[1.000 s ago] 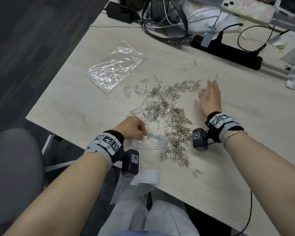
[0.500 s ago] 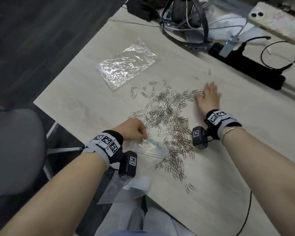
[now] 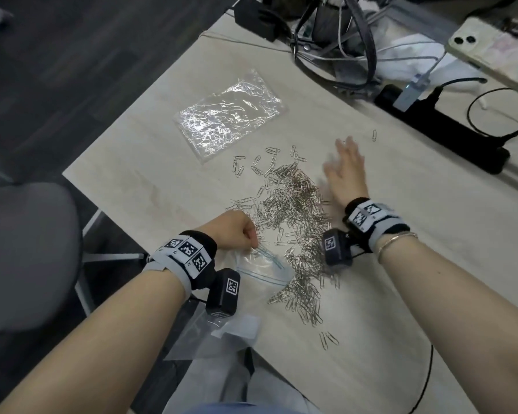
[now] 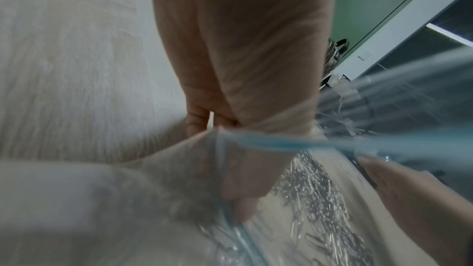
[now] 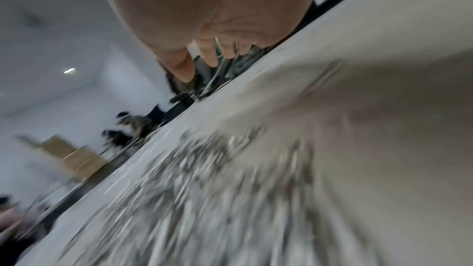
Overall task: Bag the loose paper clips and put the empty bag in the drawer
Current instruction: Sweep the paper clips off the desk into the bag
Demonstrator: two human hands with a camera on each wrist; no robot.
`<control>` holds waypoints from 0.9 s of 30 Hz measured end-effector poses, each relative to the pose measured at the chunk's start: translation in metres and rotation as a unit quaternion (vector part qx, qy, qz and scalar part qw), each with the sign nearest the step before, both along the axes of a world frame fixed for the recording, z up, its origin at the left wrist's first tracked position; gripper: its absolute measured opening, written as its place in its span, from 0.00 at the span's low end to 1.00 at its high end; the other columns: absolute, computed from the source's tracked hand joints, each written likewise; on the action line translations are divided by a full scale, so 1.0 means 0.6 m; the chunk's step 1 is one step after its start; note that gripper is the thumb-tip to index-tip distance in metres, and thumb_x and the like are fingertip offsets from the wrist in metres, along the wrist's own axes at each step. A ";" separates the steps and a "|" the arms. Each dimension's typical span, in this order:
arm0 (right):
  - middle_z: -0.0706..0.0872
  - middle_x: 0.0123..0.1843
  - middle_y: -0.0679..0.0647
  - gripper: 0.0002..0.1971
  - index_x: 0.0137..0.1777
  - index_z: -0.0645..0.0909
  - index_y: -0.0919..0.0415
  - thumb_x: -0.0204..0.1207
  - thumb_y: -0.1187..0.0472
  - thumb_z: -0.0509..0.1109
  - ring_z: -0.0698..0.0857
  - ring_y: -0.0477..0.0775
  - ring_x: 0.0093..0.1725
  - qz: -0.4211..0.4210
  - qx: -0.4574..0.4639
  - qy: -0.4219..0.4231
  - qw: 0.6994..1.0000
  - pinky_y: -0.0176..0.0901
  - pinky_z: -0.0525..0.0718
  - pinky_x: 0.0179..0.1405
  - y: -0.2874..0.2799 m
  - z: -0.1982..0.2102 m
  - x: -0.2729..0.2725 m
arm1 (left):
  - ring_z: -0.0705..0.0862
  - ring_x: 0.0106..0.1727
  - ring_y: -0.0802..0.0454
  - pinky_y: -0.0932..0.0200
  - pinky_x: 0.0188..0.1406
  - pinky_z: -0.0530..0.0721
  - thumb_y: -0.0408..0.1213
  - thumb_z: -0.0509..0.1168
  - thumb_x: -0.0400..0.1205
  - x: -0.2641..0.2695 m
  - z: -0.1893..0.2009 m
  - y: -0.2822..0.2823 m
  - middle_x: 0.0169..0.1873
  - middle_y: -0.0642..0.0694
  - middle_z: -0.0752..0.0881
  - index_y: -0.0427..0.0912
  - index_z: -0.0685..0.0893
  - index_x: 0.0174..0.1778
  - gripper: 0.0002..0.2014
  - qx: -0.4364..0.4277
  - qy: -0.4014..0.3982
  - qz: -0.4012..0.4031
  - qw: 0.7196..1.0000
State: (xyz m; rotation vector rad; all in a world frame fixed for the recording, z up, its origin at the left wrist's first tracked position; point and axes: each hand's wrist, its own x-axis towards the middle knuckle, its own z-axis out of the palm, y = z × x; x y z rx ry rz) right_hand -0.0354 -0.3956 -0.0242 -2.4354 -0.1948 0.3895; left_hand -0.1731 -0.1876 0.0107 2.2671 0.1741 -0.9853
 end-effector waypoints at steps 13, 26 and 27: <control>0.42 0.85 0.61 0.31 0.82 0.46 0.64 0.85 0.51 0.51 0.40 0.56 0.84 0.005 -0.092 0.073 0.993 0.53 0.34 0.79 -0.009 -0.024 0.118 | 0.77 0.28 0.65 0.82 0.23 0.72 0.28 0.67 0.73 0.000 -0.005 0.005 0.26 0.58 0.81 0.40 0.91 0.43 0.08 -0.004 0.002 -0.002 1.000; 0.41 0.84 0.58 0.32 0.82 0.43 0.60 0.84 0.48 0.51 0.40 0.55 0.83 0.325 -0.095 0.058 0.939 0.47 0.35 0.78 0.148 -0.012 -0.028 | 0.80 0.35 0.60 0.75 0.33 0.73 0.27 0.65 0.73 -0.043 -0.007 0.040 0.33 0.52 0.86 0.43 0.92 0.40 0.11 0.002 -0.034 0.026 0.999; 0.41 0.84 0.58 0.32 0.82 0.44 0.60 0.84 0.49 0.52 0.41 0.55 0.83 0.343 -0.095 0.060 0.933 0.47 0.35 0.78 0.151 -0.012 -0.043 | 0.81 0.35 0.60 0.74 0.34 0.74 0.27 0.65 0.73 -0.046 -0.007 0.045 0.33 0.52 0.85 0.43 0.92 0.40 0.11 0.004 -0.036 0.027 0.999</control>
